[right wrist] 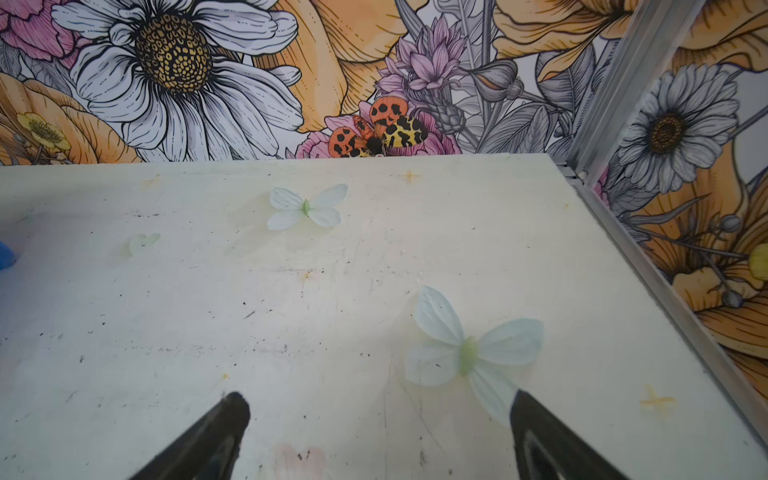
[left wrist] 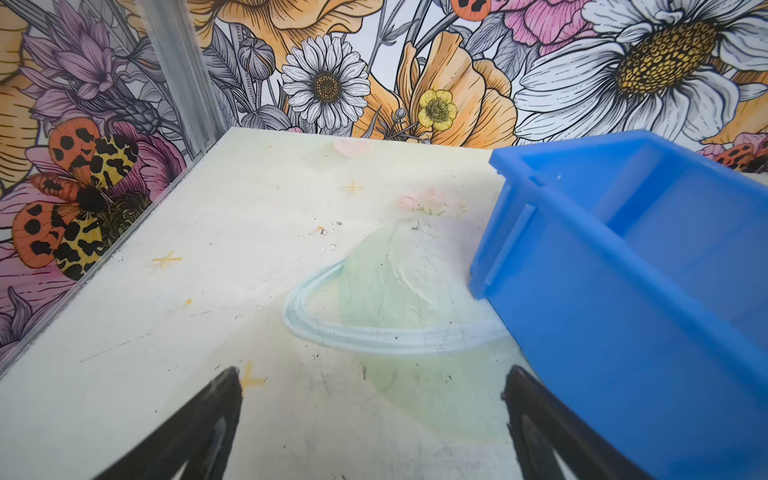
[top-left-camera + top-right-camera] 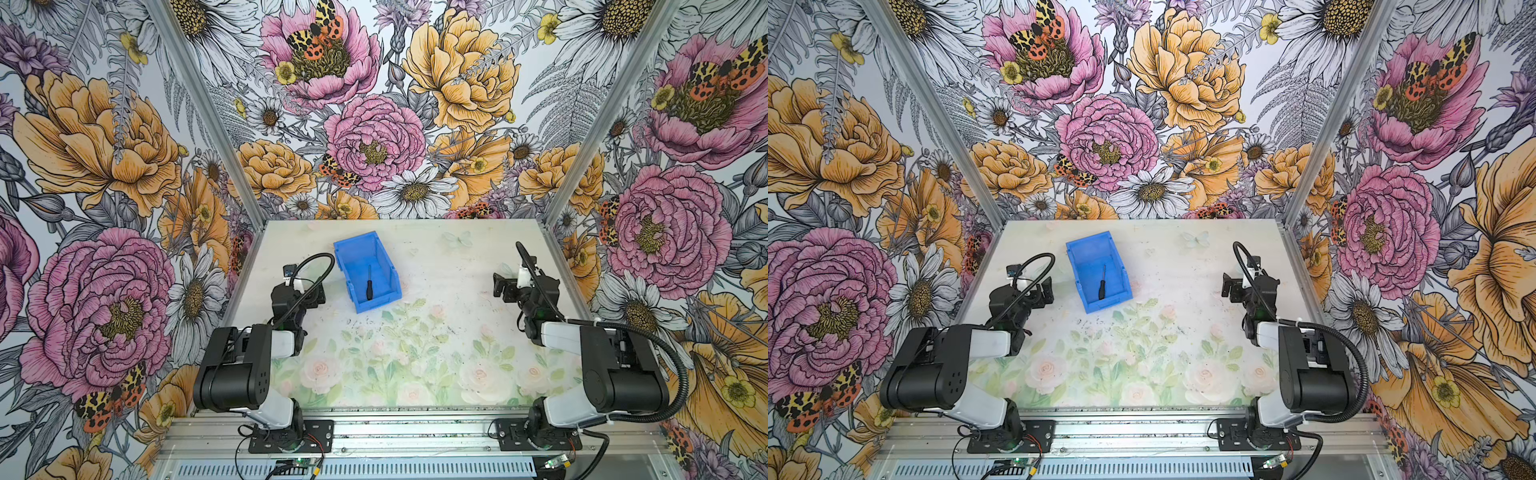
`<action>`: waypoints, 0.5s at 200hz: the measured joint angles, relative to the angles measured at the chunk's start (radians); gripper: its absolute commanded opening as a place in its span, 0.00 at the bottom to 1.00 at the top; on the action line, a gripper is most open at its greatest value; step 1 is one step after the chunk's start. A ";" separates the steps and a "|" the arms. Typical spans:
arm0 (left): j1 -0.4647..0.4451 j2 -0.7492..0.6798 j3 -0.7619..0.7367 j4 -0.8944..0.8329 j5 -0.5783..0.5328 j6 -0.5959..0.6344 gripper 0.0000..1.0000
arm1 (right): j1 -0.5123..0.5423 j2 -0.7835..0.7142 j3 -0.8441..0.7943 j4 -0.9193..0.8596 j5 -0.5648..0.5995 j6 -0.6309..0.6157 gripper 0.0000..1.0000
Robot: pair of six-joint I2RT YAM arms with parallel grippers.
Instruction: Put the screwdriver in the bin
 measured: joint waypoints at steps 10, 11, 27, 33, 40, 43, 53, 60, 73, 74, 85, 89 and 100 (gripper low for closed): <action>-0.004 0.000 0.000 0.006 0.000 0.000 0.99 | 0.011 0.009 -0.026 0.046 0.026 0.000 0.99; -0.005 0.001 0.000 0.007 0.000 0.000 0.99 | 0.011 0.010 -0.027 0.048 0.028 0.000 0.99; -0.006 0.003 0.000 0.025 -0.001 0.000 0.99 | 0.018 0.023 -0.055 0.070 0.053 0.000 0.99; -0.010 0.003 0.000 0.032 -0.002 0.000 0.99 | 0.020 0.027 -0.060 0.071 0.060 0.000 0.99; -0.013 0.003 0.000 0.040 -0.005 0.000 0.99 | 0.022 0.030 -0.063 0.074 0.068 0.000 0.99; -0.016 0.003 0.000 0.043 -0.009 0.001 0.99 | 0.022 0.030 -0.063 0.076 0.070 0.000 0.99; -0.026 0.003 0.000 0.049 -0.021 0.004 0.99 | 0.022 0.030 -0.063 0.084 0.079 0.000 0.99; -0.035 0.003 0.000 0.051 -0.030 0.006 0.98 | 0.022 0.030 -0.063 0.094 0.083 0.000 0.99; -0.045 0.003 0.000 0.057 -0.037 0.009 0.99 | 0.022 0.030 -0.063 0.107 0.089 0.000 1.00; -0.046 0.003 0.000 0.057 -0.037 0.010 0.99 | 0.022 0.030 -0.063 0.107 0.089 0.000 1.00; -0.049 0.003 0.000 0.059 -0.038 0.011 0.99 | 0.022 0.030 -0.063 0.112 0.092 0.000 0.99; -0.050 0.003 0.000 0.059 -0.039 0.011 0.99 | 0.022 0.030 -0.063 0.114 0.094 0.000 1.00; -0.051 0.003 0.000 0.059 -0.049 0.011 0.99 | 0.022 0.030 -0.063 0.115 0.095 0.000 0.99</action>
